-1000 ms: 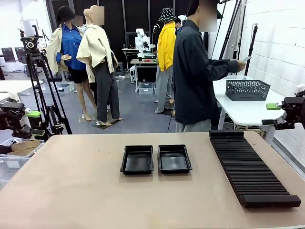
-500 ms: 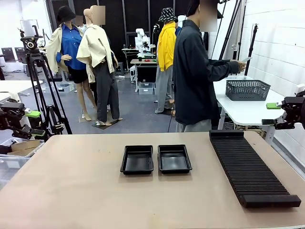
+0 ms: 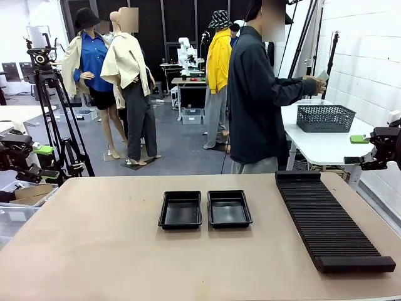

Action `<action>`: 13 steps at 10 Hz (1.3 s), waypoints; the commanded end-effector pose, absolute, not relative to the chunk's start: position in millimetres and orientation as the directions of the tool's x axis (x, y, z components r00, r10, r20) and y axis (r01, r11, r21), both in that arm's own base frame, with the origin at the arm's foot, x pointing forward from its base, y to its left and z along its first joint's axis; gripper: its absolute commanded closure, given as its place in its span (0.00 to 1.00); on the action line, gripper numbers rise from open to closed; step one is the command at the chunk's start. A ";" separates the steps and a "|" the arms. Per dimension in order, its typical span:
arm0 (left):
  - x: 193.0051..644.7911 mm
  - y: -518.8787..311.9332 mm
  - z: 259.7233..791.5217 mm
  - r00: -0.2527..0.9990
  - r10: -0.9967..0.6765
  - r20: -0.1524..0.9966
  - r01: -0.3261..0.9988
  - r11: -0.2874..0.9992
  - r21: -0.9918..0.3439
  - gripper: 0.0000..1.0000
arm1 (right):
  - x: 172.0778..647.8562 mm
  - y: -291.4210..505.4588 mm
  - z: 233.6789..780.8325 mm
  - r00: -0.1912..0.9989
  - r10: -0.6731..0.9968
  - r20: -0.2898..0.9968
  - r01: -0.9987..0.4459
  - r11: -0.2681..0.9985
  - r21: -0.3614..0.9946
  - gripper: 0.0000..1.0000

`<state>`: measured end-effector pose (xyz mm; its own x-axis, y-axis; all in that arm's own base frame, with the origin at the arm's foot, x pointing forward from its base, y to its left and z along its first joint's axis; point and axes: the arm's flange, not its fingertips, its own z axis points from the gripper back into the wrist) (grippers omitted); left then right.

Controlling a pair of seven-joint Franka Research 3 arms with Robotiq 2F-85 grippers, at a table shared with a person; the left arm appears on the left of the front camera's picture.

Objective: Inspect and transfer BCBs to ESD trays.
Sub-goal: Pick up the Blank PCB from the PCB Rack and place it in the left ESD tray.

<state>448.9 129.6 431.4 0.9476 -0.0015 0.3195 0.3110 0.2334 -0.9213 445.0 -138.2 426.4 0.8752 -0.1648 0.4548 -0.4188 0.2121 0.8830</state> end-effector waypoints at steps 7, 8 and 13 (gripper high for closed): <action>449.2 130.5 431.1 0.947 0.008 0.322 0.311 0.239 -0.920 0.00 | 444.0 -137.9 427.0 0.875 -0.156 0.458 -0.422 0.217 0.880 0.00; 449.2 130.5 431.1 0.947 0.008 0.322 0.311 0.239 -0.920 0.00 | 444.0 -137.9 427.0 0.875 -0.156 0.458 -0.422 0.217 0.880 0.00; 449.2 130.5 431.1 0.947 0.008 0.322 0.311 0.239 -0.920 0.00 | 444.0 -137.9 427.0 0.875 -0.156 0.458 -0.422 0.217 0.880 0.00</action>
<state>448.9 129.7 431.3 0.9476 -0.0014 0.3193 0.3108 0.2334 -0.9214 445.0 -138.0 426.4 0.8753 -0.1645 0.4548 -0.4189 0.2119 0.8829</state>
